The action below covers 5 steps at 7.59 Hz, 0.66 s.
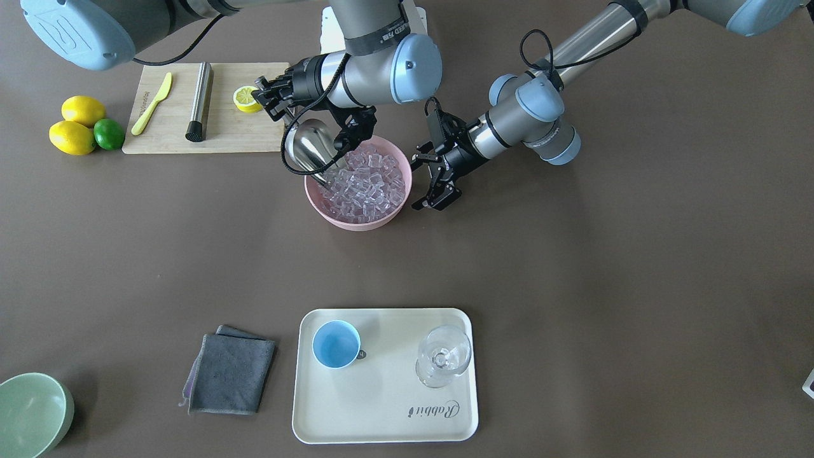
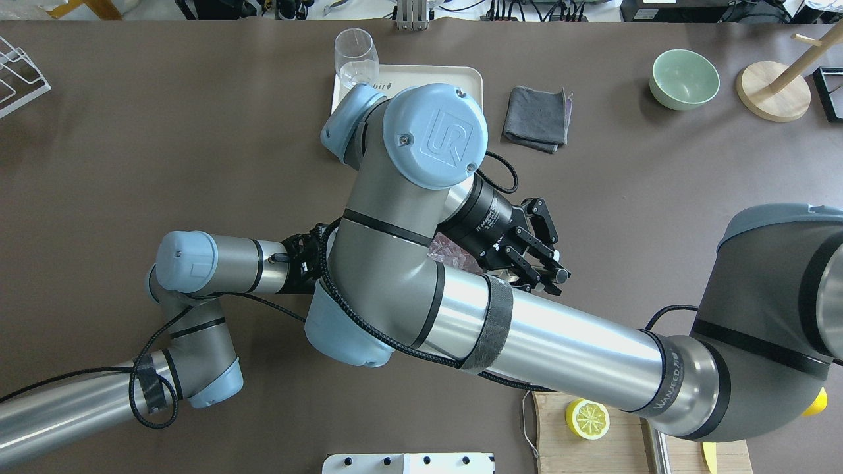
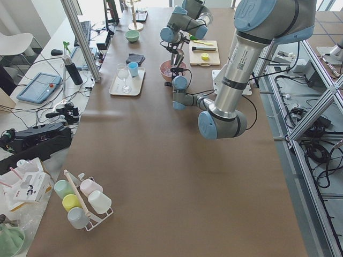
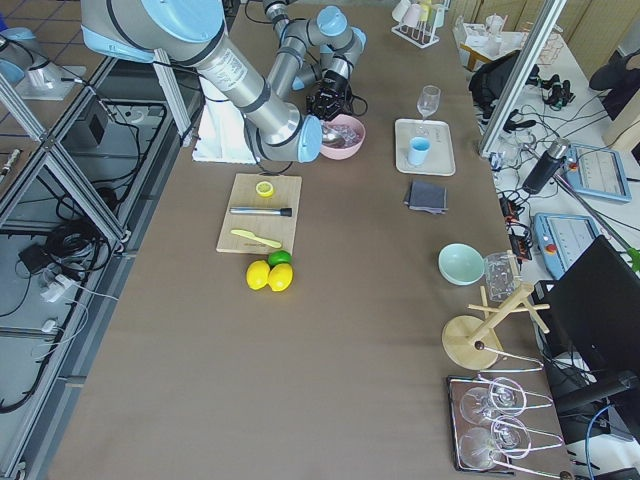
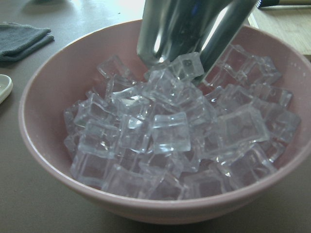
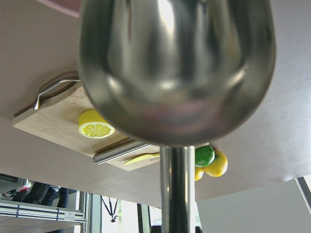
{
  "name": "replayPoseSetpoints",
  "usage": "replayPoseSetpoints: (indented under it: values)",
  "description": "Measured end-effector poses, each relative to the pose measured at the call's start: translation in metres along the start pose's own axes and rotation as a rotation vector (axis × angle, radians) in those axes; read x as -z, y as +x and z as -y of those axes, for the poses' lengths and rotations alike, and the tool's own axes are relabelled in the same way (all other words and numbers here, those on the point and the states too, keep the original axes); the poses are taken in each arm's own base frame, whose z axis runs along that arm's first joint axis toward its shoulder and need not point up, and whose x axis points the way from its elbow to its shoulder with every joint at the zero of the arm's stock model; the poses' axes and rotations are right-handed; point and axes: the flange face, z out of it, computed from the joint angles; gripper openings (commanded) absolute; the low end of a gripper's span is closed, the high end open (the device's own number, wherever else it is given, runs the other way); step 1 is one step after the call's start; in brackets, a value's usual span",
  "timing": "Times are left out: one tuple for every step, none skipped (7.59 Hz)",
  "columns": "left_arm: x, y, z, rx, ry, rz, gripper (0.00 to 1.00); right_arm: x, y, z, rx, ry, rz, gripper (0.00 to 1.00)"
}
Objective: Put ice in cup with scoop
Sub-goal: 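Swing the scoop over the pink bowl with the right gripper, then dig the scoop into the ice cubes with the right gripper, left gripper steadying the bowl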
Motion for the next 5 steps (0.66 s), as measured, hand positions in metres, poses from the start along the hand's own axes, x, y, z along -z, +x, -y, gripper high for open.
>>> replayPoseSetpoints:
  values:
    - [0.0, 0.0, 0.001, 0.001, 0.0, -0.001, 0.98, -0.003, -0.001, 0.007, 0.0, 0.011, -0.004, 0.0]
    - [0.001, -0.001, 0.001, 0.001, 0.0, 0.0, 0.98, -0.006, -0.001, 0.012, 0.002, 0.022, -0.008, 0.0]
    - [0.003, -0.002, 0.002, 0.001, 0.001, 0.0, 0.98, -0.009, 0.0, 0.016, 0.005, 0.036, -0.01, 0.0]
    - [0.004, -0.004, 0.002, 0.001, 0.002, 0.004, 0.98, -0.015, 0.001, 0.018, 0.011, 0.057, -0.014, 0.0]
    - [0.006, -0.006, 0.002, 0.001, 0.002, 0.007, 0.98, -0.022, 0.003, 0.017, 0.018, 0.084, -0.022, 0.0]
